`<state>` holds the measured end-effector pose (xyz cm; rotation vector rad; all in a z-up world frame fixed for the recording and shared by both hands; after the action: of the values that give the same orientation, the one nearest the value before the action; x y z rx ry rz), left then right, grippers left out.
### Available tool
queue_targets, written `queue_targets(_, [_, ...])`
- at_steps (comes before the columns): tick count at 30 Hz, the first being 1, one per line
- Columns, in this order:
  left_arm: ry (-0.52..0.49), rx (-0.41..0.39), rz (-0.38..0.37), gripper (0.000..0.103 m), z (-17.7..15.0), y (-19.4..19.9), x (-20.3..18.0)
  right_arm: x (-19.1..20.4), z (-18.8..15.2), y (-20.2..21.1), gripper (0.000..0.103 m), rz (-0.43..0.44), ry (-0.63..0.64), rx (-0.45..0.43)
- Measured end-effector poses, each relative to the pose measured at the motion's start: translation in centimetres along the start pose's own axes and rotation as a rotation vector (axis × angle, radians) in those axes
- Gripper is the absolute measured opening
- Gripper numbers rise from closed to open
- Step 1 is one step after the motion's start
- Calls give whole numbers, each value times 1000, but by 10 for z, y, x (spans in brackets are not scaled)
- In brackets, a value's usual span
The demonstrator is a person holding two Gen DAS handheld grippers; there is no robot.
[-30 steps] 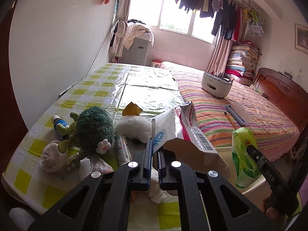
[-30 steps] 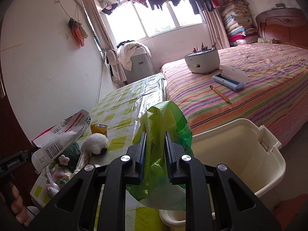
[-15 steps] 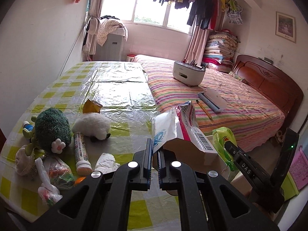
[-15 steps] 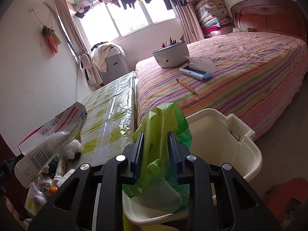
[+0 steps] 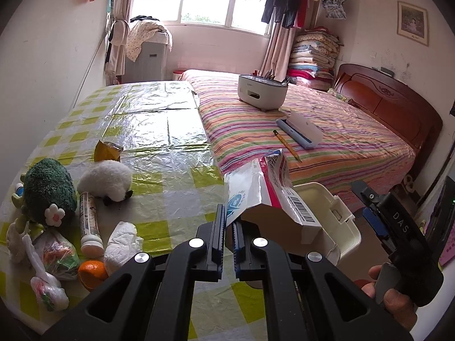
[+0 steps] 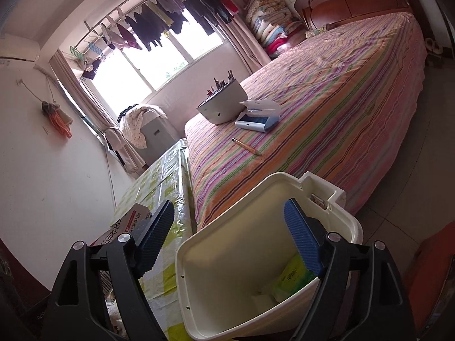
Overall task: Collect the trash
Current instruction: 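Carry the green bag to the cream bin and open the right gripper, then lower the tissue box into the cream bin and open the left gripper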
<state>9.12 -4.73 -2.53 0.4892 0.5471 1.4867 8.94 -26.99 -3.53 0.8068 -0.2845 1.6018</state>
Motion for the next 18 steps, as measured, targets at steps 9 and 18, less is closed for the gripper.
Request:
queue_targets(9, [-69,58,-30,5,-6,-28,-35,-19,19,27,82,-13,-63,-134])
queue_targets(18, [-167,114,-53,6,-15,-50,-65,-18,16,25,82,-20,-61,-130])
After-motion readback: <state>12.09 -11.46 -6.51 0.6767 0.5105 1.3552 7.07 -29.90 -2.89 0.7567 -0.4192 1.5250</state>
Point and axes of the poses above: each gripper's, at about its wrist camera, not at the fingertips, and y roughly against the way its jaws point, x to its left, z to its top, the point moved 6 cm from there along -y, roughly the way its jaws point, and after that the axes turned 9 degrees about z, right-handed, at the moved point
